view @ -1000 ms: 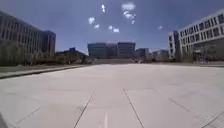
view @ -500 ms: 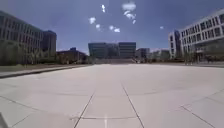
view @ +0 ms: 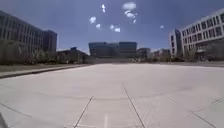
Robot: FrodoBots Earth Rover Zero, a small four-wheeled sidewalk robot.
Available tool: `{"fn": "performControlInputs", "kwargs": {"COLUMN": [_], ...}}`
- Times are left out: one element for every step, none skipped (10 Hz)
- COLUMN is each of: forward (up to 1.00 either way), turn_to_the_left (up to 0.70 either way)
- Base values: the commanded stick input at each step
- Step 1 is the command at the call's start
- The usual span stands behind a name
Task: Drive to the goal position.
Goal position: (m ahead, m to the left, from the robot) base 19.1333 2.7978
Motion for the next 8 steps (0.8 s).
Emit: {"fn": "performControlInputs", "kwargs": {"forward": [0.5, 0.5, 0.5, 0.5, 0.5, 0.5, 0.5, 0.5], "turn_to_the_left": [0.0, 0.0, 0.0, 0.0, 0.0, 0.0, 0.0, 0.0]}}
